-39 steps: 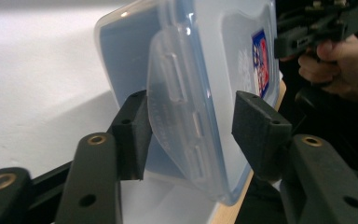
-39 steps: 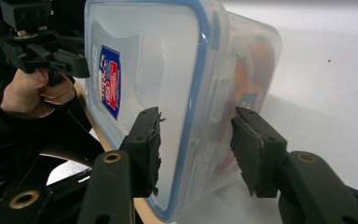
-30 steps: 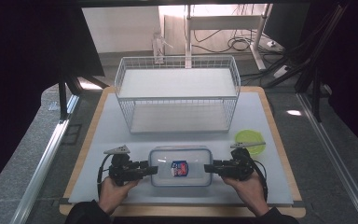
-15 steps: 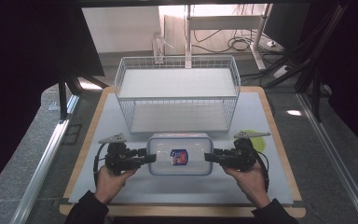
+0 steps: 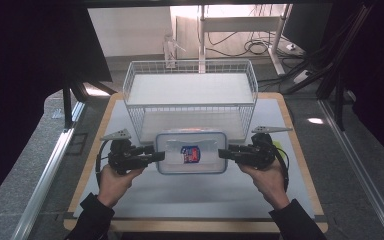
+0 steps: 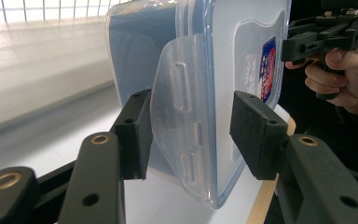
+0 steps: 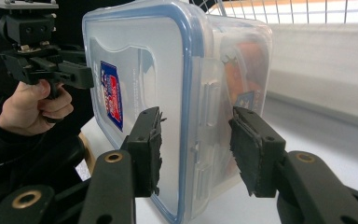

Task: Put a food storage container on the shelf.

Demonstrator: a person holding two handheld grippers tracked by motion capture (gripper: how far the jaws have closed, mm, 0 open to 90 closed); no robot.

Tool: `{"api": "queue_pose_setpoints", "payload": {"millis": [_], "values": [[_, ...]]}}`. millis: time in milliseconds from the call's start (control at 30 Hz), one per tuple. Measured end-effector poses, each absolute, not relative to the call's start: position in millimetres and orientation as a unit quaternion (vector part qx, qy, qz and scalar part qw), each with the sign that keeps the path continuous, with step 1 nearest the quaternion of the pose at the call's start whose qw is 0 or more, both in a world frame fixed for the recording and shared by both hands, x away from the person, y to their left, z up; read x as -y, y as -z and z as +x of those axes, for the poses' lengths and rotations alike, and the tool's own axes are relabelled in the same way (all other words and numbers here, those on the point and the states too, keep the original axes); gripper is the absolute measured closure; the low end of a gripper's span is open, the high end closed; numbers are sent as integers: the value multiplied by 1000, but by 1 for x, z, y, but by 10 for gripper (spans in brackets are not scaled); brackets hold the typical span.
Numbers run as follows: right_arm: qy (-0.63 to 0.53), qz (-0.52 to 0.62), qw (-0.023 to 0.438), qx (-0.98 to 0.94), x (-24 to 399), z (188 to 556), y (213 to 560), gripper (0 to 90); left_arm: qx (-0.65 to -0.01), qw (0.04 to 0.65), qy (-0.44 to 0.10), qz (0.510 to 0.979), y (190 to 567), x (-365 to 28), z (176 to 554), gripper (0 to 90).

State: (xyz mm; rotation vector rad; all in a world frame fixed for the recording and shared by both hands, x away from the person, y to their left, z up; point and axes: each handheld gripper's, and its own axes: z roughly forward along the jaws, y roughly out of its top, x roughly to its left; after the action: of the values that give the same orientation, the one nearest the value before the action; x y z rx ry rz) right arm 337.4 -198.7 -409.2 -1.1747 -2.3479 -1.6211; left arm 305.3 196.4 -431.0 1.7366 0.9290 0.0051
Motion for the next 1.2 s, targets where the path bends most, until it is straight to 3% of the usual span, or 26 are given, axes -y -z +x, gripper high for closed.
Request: {"api": "queue_pose_setpoints", "payload": {"millis": [1200], "values": [[568,-374,4,733,192,401,328,542,-382,566,-33,730,343,-203,368,501]]}}
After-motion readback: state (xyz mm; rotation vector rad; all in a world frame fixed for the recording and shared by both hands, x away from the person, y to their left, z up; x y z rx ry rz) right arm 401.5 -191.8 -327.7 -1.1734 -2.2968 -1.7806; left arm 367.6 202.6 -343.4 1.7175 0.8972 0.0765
